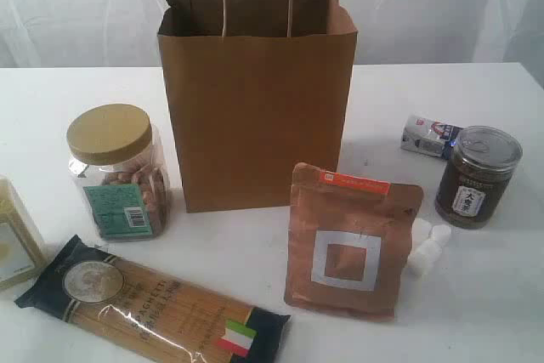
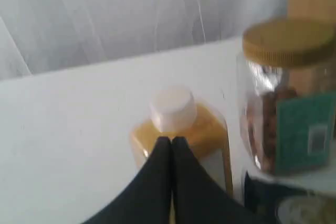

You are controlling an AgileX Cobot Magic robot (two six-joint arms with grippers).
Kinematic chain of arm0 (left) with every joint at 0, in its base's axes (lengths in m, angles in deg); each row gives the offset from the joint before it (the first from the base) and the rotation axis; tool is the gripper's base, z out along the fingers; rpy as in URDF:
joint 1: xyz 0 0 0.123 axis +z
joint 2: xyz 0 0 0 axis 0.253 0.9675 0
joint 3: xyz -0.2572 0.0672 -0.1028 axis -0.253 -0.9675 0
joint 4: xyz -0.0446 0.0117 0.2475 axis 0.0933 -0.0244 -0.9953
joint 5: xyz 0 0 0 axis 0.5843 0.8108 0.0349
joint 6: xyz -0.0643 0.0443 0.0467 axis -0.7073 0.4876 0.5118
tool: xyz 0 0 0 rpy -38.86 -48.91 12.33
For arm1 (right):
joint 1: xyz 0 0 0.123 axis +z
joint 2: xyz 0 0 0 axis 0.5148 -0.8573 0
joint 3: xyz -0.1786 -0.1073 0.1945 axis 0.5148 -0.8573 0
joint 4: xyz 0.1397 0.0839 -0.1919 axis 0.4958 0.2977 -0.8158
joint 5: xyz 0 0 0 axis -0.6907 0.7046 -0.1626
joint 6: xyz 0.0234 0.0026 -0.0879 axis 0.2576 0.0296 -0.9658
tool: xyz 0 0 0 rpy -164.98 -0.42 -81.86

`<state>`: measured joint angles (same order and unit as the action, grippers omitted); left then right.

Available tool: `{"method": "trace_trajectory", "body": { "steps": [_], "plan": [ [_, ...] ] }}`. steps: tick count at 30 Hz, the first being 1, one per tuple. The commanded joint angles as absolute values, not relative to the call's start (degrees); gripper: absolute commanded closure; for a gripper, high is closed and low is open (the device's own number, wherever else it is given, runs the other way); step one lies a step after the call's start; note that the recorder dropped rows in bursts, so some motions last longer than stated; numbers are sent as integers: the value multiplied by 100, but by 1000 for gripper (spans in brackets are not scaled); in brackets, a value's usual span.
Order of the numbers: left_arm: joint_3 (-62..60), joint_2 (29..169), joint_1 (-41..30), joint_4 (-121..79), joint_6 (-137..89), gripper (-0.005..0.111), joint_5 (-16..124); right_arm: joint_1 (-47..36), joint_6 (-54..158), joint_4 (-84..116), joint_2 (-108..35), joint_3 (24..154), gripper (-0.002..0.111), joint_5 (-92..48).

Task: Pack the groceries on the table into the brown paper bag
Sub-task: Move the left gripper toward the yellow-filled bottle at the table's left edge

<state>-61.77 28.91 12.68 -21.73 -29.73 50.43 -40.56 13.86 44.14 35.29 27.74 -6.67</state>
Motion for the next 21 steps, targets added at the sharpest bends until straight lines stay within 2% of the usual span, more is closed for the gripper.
{"method": "trace_trajectory", "body": {
  "steps": [1,4,7,10,12,16,21],
  "plan": [
    [-6160,2894,1265,-2121,-3879,106,3556,-4072,1408,4380,3524,2766,108,-722],
    [-6160,2894,1265,-2121,-5401,106,3159,-4072,1408,4380,3524,2766,108,-722],
    [-6160,2894,1265,-2121,-5537,106,2640,-4072,1408,4380,3524,2766,108,-722],
    [-6076,2894,1277,-2055,-4484,106,1825,-4072,1408,4380,3524,2766,108,-722],
    [-5521,3047,1277,-1533,-2944,106,1793,-4072,1408,4380,3524,2766,108,-722],
    [-4414,3863,1277,-786,-2049,106,1778,-4072,1408,4380,3524,2766,108,-722],
    [-3017,5437,1277,-604,-402,106,3087,-4072,1408,4380,3524,2766,108,-722]
  ]
}}
